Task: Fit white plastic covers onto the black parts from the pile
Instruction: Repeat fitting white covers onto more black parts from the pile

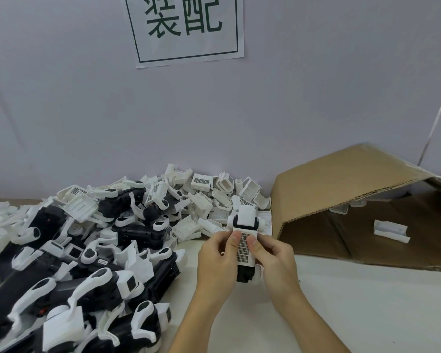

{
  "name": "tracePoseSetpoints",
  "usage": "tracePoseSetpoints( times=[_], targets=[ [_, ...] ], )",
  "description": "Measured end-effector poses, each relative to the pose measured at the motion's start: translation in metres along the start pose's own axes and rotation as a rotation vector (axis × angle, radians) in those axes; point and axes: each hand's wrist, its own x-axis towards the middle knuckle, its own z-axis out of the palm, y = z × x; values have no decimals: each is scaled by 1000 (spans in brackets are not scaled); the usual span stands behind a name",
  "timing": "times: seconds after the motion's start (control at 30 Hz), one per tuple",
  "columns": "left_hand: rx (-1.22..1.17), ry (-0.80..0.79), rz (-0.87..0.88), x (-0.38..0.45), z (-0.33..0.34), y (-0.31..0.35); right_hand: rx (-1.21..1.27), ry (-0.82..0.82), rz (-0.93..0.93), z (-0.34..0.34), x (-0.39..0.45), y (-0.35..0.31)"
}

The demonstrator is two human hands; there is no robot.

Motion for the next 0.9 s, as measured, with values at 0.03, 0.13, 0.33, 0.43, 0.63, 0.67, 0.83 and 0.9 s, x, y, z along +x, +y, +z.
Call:
tracePoseSetpoints(
  times=[0.03,0.13,0.33,0.43,0.63,0.67,0.83,0.9],
  targets=[
    [17,11,6,0,1,-1,-4,9,-2,0,0,0],
    [9,23,0,0,1,-1,-23,14,-7,0,1,1],
    [-83,0,-51,1,0,2,-22,-12,21,3,0,0],
    [0,42,-36,-1,3,1,-149,34,-47,2,1,1],
    [6,86,-72,-1,2,4,-221,51,-98,7,1,6],
    [-19,99,-85,-1,2,5,-161,20,-44,7,1,5],
    [-132,20,-152,2,1,3,-186,-34,-18,4,-1,5],
    [-52,8,-102,1,0,3,-216,-1,-41,1,0,7]
  ],
)
